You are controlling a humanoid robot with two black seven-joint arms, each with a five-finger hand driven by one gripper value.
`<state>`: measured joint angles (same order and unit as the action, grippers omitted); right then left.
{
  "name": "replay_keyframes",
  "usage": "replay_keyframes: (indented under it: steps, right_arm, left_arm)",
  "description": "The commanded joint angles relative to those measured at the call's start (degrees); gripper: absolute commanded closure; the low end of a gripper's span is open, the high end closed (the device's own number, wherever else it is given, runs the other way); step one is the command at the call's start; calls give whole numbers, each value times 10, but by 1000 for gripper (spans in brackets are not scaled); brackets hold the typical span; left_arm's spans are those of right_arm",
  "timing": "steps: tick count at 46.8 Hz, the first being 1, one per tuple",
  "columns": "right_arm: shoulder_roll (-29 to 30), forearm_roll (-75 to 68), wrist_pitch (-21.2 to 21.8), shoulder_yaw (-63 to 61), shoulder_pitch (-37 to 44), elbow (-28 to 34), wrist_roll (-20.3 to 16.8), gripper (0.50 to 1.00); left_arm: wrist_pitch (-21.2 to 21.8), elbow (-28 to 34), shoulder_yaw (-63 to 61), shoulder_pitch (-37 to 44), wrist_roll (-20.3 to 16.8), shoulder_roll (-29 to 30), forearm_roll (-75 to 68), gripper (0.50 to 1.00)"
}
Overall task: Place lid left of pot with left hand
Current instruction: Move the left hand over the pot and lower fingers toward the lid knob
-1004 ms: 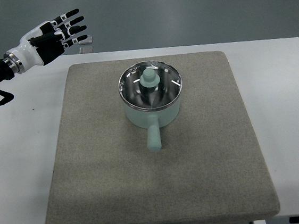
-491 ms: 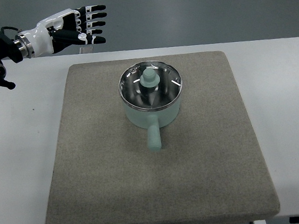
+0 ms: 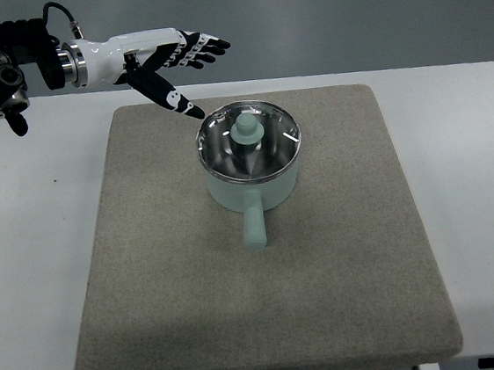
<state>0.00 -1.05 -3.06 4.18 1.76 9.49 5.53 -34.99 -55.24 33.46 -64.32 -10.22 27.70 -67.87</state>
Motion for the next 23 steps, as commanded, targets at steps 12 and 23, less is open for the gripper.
replay_keyframes:
  steps: [12,23]
  right_arm:
    - [0,0,0,0,0,0,0,579]
    - [0,0,0,0,0,0,0,579]
  left_arm:
    - [0,-47,-71,-65,-14,5,-128,504]
    - [0,-75,-106,-99,-15,1,-184,504]
